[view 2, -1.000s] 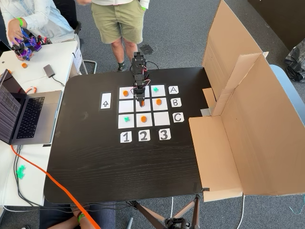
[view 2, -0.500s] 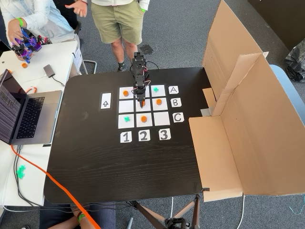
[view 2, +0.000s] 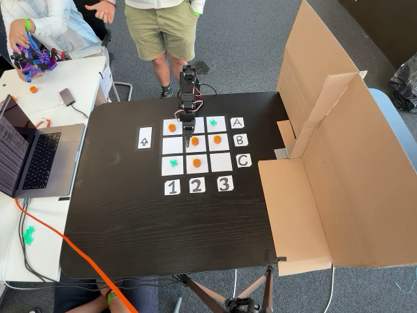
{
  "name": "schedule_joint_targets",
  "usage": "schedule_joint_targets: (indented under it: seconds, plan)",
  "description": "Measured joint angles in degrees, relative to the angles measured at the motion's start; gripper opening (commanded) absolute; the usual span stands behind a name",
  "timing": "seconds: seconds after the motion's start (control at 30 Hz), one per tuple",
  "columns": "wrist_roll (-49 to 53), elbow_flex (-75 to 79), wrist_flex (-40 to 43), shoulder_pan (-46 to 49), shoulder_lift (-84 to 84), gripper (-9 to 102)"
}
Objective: Pick up the round, orange token and place it in the grid on square B2.
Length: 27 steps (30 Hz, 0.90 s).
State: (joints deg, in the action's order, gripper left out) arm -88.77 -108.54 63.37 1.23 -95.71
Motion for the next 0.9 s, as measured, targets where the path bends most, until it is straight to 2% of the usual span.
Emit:
schedule_joint_targets:
  seconds: [0.23, 0.27, 0.37, 0.43, 0.47, 0.63, 0.9]
  plan:
    - [2.90, -11.16, -5.98, 7.91, -21.27, 62]
    - [3.16, -12.39, -6.86, 10.11, -24.79, 59]
    - [3.96, -14.50, -9.05, 17.93, -33.75, 38]
    - [4.22, -15.21, -11.78, 24.61, -38.76, 9]
    - [4.22, -16.00, -13.71, 28.30, -40.96, -1]
    - [5.01, -23.29, -23.20, 48.43, -53.35, -1]
    - [5.10, -39.37, -24.35, 79.28, -79.01, -1]
